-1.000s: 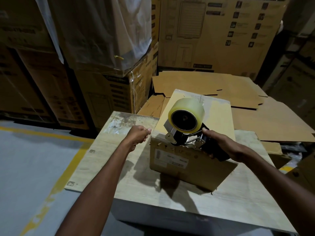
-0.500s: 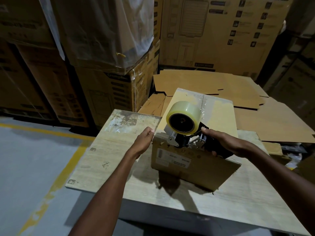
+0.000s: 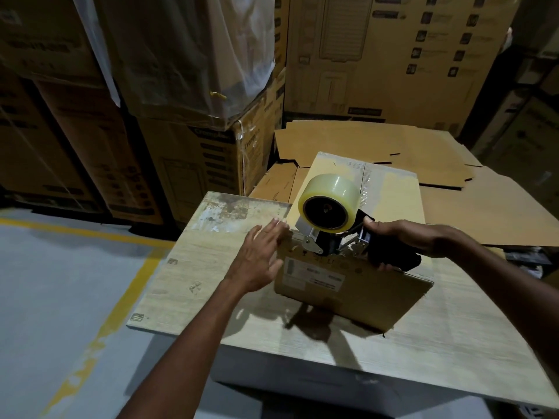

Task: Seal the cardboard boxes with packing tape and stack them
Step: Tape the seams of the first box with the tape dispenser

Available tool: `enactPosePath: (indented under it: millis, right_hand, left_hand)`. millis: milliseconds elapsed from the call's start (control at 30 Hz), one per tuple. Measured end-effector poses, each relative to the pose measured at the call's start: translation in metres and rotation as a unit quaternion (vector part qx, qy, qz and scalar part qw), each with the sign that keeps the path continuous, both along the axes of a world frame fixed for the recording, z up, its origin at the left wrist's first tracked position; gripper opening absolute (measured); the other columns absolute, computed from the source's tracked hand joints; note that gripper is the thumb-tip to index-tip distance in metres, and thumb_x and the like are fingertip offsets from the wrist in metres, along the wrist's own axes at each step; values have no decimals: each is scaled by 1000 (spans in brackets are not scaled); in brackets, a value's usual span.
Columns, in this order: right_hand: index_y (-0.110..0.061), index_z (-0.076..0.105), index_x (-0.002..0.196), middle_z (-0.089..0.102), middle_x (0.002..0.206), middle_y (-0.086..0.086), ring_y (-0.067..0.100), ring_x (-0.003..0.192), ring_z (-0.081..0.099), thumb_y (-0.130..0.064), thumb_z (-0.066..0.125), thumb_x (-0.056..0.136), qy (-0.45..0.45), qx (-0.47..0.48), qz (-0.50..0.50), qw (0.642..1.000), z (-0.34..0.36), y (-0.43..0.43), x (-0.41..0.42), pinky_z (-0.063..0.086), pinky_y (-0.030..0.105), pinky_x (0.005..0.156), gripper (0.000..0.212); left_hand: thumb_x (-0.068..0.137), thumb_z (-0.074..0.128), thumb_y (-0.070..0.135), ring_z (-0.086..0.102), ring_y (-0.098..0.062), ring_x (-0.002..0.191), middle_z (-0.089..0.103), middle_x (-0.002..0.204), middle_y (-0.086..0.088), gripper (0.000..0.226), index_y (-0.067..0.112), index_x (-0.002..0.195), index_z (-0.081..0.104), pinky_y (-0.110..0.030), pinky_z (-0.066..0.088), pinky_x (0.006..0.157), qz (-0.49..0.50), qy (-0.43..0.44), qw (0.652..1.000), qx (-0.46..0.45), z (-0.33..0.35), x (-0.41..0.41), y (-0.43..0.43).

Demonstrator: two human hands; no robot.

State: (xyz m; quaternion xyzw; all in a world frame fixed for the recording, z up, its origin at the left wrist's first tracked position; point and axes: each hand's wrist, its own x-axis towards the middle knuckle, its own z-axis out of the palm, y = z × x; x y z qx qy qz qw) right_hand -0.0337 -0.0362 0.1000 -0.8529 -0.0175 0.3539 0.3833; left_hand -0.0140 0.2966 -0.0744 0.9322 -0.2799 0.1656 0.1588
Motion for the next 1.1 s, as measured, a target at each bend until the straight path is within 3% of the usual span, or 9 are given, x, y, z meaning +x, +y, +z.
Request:
enactPosePath:
  millis: [100, 233, 300, 400, 567, 733, 833, 933, 1100]
  right_hand:
    - [5, 73, 97, 74, 82, 15, 10, 53, 64, -54, 20, 107, 31, 4, 20, 999, 3, 1, -3, 46, 18, 49, 80]
    - [1, 71, 109, 77, 102, 19, 24, 83, 76, -59, 20, 106, 32, 21, 13, 999, -4, -3, -2, 56, 25, 66, 79]
    - [-2, 72, 105, 76, 94, 18, 26, 79, 73, -65, 25, 102, 23, 26, 2, 999, -7, -3, -1, 56, 30, 68, 79]
    - [-5, 70, 88, 65, 73, 8, 18, 61, 61, -71, 31, 98, 35, 25, -11, 999, -5, -2, -2, 48, 27, 55, 77]
    - [-7, 71, 92, 62, 72, 1, 14, 59, 55, -75, 30, 97, 10, 31, -9, 999, -12, -3, -4, 44, 25, 53, 80]
    - [-4, 70, 100, 61, 73, 3, 14, 58, 53, -78, 32, 95, -7, 54, -26, 998, -20, -14, -7, 42, 23, 51, 83]
    - [-4, 68, 93, 62, 74, 5, 16, 59, 53, -79, 35, 92, -11, 46, -42, 998, -23, -39, -14, 42, 25, 52, 83]
    - [0, 71, 93, 64, 77, 9, 18, 62, 55, -76, 36, 93, -19, 49, -50, 997, -21, -73, -27, 45, 27, 55, 84]
    - [-1, 71, 87, 63, 69, 7, 17, 56, 56, -67, 31, 101, -9, 59, -51, 997, -15, -88, -37, 45, 23, 48, 78]
  left_hand:
    - [87, 51, 39, -4, -13, 158, 5, 171, -5, 93, 14, 164, 4, -41, 3, 128, -8, -9, 1000, 27, -3, -6, -6]
    - [86, 45, 45, -6, -14, 158, 5, 171, -3, 95, 14, 164, 1, -49, 11, 127, 26, -6, 998, 53, -3, -10, -11]
    - [85, 43, 47, -6, -14, 158, 4, 171, -2, 95, 14, 164, 1, -51, 12, 126, 48, 2, 997, 58, -4, -12, -13]
    - [84, 42, 47, -2, -15, 158, 5, 171, -1, 95, 18, 164, 1, -53, 14, 125, 73, 8, 995, 62, -5, -15, -17]
    - [79, 48, 50, 9, -18, 158, 15, 170, -3, 100, 17, 164, 9, -57, 19, 122, 89, 5, 993, 79, -2, -16, -20]
    - [80, 53, 53, 7, -17, 158, 21, 169, 0, 99, 18, 164, 14, -59, 17, 122, 100, -1, 988, 120, -1, -12, -14]
    - [78, 57, 50, 9, -17, 158, 25, 168, 1, 94, 17, 161, 27, -60, 18, 122, 98, -8, 989, 114, 0, -13, -15]
    - [77, 50, 50, 11, -17, 158, 25, 168, 0, 92, 16, 160, 31, -60, 18, 122, 101, -8, 989, 107, 0, -16, -19]
    - [77, 42, 55, 23, -21, 155, 33, 165, -8, 91, 10, 156, 37, -58, 18, 122, 113, -30, 988, 105, 4, -18, -31]
